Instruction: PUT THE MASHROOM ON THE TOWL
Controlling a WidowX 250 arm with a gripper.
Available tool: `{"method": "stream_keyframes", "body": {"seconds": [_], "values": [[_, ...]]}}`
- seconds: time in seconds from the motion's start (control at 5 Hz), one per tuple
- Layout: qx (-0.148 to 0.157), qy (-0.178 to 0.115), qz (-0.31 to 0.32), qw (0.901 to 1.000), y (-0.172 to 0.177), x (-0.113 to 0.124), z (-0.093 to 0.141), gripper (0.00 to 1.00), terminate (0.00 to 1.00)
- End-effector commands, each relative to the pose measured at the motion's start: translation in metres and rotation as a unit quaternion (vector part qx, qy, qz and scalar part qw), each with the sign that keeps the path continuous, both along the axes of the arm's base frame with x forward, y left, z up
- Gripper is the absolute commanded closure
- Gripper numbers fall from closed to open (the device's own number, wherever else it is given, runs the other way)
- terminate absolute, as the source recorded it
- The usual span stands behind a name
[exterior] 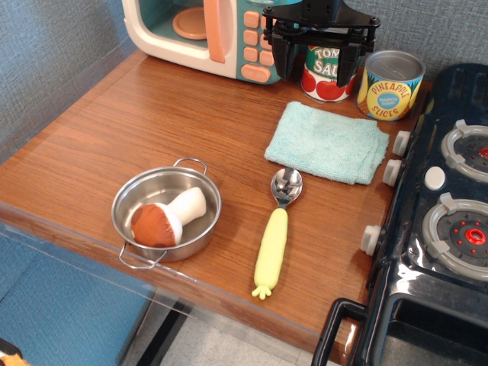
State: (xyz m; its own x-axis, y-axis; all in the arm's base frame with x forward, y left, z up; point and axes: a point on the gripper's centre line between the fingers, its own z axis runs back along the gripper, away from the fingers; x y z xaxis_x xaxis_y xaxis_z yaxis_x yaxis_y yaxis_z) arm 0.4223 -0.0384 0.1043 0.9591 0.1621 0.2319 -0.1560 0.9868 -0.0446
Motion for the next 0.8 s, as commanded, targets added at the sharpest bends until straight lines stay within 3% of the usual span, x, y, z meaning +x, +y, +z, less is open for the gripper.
{"method": "stream_keyframes", "body": {"seconds": [0.0,0.4,0.6], "values": [[0.000,0.000,0.000,1.0000,0.000,0.000,0.000,0.00,0.00],[-0.008,-0.025,-0.013,0.9996,0.010,-0.043,0.033,0.00,0.00],[0.017,-0.012,-0.018,0.9996,0.025,-0.071,0.030,0.00,0.00]]}}
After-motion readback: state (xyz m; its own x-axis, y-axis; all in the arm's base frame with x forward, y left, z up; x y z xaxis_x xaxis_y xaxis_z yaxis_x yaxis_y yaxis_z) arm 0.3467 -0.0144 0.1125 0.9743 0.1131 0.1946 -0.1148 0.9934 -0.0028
